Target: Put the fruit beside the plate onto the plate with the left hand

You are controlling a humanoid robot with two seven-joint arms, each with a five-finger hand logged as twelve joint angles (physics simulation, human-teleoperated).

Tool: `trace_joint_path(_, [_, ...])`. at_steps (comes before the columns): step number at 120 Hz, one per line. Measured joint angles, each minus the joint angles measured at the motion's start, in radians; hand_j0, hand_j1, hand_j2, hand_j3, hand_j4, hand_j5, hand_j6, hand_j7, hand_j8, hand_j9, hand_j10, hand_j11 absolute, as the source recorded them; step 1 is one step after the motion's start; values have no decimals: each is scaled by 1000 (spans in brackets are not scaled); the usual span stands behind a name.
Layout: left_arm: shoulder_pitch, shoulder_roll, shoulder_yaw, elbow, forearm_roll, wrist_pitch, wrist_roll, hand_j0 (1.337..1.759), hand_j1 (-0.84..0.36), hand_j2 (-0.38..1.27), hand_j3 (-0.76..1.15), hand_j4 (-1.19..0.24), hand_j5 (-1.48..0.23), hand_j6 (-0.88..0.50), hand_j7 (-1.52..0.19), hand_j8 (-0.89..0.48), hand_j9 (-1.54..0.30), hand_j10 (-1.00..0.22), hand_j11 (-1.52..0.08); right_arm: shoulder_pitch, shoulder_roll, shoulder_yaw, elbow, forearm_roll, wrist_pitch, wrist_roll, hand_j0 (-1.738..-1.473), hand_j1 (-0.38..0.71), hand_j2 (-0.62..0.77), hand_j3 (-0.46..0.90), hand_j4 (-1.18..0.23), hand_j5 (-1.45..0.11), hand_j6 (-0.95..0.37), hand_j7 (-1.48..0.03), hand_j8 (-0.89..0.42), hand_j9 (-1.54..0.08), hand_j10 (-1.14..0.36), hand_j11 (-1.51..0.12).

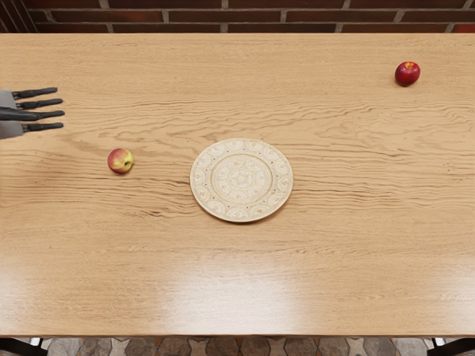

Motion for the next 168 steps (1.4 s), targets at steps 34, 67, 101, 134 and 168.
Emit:
trace_joint_path(34, [-46,-24,2,-64,298,-2,0,1658,318,7,0,-23,-34,-21,-34,-21,-34,-24,-34,1,0,0,2,0,0,0,-1658,-349,0,0,0,0,0,0,0,0,0,0])
trace_joint_path(67, [-386,-206,444,-243,668,-1,0,1658,322,5,0,-23,-30,-23,-30,-22,-30,-19,-30,1,0,0,2,-1,0,0,-1658,-349,0,0,0,0,0,0,0,0,0,0])
trace_joint_path(101, [-503,-403,716,-195,871,244,0,1658,323,5,0,-23,-29,-24,-28,-24,-28,-26,-28,2,0,0,2,-1,0,0,-1658,-349,0,0,0,0,0,0,0,0,0,0])
trace_joint_path(134, [-496,-506,849,-72,922,434,0,1658,319,6,0,-28,-33,-28,-33,-28,-33,-28,-33,3,0,0,2,-1,0,0,-1658,-349,0,0,0,0,0,0,0,0,0,0])
trace_joint_path(168, [-480,-597,906,-58,926,493,0,1658,293,11,0,-50,-62,-51,-62,-51,-62,-50,-62,3,0,0,2,-1,0,0,-1658,-349,0,0,0,0,0,0,0,0,0,0])
